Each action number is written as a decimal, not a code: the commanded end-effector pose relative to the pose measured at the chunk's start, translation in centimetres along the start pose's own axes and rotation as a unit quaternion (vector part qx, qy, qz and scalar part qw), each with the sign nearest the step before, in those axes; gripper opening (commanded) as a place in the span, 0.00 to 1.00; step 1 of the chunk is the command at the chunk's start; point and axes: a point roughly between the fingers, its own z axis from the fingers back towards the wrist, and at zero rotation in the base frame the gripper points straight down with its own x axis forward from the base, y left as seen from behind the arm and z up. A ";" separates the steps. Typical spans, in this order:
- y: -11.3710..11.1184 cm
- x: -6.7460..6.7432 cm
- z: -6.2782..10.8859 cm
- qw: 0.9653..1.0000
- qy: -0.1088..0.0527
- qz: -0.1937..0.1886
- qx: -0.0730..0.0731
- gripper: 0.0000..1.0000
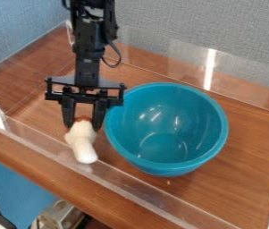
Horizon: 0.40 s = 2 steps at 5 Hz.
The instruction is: Remove the mushroom from inside the blue bowl and put it on the table
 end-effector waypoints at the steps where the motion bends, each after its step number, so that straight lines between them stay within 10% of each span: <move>1: -0.1 1.6 0.2 1.000 -0.023 -0.008 -0.005 0.00; 2: -0.2 1.1 1.0 1.000 -0.027 -0.016 -0.005 0.00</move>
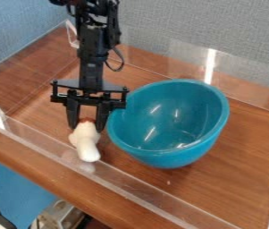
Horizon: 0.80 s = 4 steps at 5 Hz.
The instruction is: Remove the mushroom from inside the blue bowl and put it on the table
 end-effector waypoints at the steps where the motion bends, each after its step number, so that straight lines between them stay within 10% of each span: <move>1: -0.3 -0.1 2.8 0.999 -0.036 -0.008 -0.009 0.00; 2: 0.7 0.1 2.0 0.999 -0.037 0.012 -0.014 1.00; 4: 2.3 1.6 0.8 0.998 -0.043 0.028 -0.023 1.00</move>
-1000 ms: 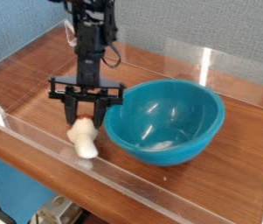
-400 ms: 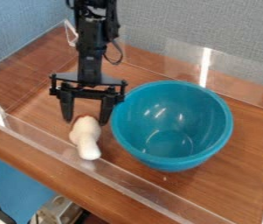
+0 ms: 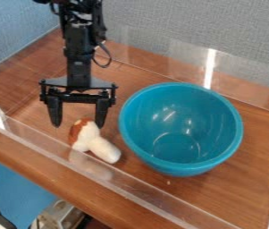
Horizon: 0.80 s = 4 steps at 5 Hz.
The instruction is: Remove the mushroom from inside the blue bowl and put it on the table
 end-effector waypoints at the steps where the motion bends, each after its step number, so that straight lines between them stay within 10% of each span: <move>1: 0.8 1.7 0.2 1.000 -0.021 0.003 -0.005 1.00; 4: 3.3 2.8 5.9 0.995 -0.078 0.023 -0.062 1.00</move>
